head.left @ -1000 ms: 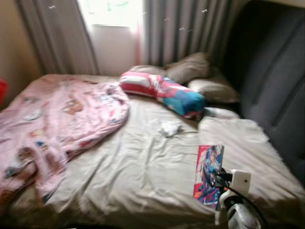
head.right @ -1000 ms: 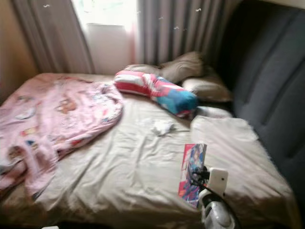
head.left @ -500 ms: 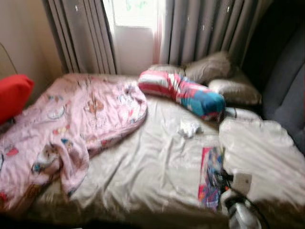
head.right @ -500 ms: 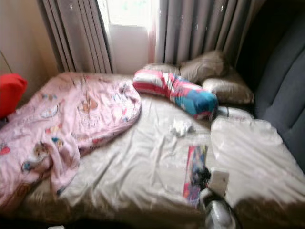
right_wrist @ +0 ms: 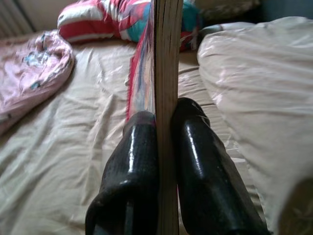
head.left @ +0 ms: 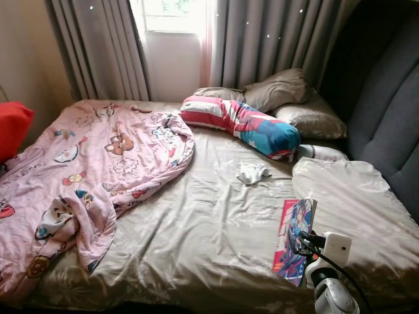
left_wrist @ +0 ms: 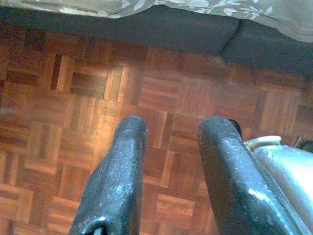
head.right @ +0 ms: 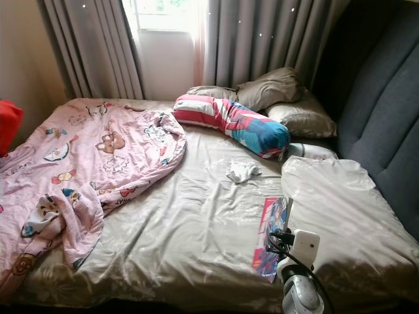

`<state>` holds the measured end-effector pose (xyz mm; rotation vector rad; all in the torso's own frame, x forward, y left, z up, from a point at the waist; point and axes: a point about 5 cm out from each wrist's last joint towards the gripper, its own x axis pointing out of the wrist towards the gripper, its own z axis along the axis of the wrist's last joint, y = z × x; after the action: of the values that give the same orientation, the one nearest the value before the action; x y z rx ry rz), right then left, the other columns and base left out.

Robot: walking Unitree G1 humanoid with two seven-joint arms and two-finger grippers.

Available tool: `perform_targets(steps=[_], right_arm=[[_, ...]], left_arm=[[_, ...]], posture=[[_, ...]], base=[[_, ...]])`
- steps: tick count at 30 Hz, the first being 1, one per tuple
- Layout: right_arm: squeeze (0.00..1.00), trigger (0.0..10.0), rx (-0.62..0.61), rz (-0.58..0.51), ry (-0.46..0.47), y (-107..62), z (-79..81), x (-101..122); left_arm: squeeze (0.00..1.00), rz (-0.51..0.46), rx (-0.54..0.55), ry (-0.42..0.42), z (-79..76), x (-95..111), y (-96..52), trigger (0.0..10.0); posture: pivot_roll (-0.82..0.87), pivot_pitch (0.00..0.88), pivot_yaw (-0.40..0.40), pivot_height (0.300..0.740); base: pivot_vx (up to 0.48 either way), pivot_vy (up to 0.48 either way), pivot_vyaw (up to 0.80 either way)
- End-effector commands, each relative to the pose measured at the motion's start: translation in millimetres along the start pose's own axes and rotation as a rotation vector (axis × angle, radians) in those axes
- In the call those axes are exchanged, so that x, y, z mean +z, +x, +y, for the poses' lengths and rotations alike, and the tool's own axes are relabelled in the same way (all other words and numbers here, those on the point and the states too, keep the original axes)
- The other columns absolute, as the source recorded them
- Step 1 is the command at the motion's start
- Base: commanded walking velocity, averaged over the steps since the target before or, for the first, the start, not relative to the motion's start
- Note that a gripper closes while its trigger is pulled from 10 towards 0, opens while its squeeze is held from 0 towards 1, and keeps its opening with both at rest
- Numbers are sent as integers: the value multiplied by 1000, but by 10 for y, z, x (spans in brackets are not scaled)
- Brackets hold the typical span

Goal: Clean up the room

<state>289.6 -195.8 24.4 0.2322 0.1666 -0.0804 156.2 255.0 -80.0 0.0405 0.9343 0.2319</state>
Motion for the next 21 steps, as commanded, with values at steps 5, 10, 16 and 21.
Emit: perform_targets(steps=[5,10,16,21], right_arm=[[0,10000,-1,-44,-8,49,-9,105],[0,10000,1,-43,-8,50,-1,101],[0,10000,8,-40,-9,57,9,102],[0,10000,22,-32,-14,55,21,88]], left_arm=[[0,13,-3,24,29,-26,-7,10000],[0,7,-9,28,-5,0,2,10000],[0,9,-8,21,3,-10,-1,10000],[0,3,-1,12,73,7,-5,10000]], posture=[[-28,0,-9,740],[-25,0,-10,740],[-23,0,-12,740],[-21,0,-16,740]], base=[[264,0,-154],[281,0,0],[300,0,0],[301,0,0]])
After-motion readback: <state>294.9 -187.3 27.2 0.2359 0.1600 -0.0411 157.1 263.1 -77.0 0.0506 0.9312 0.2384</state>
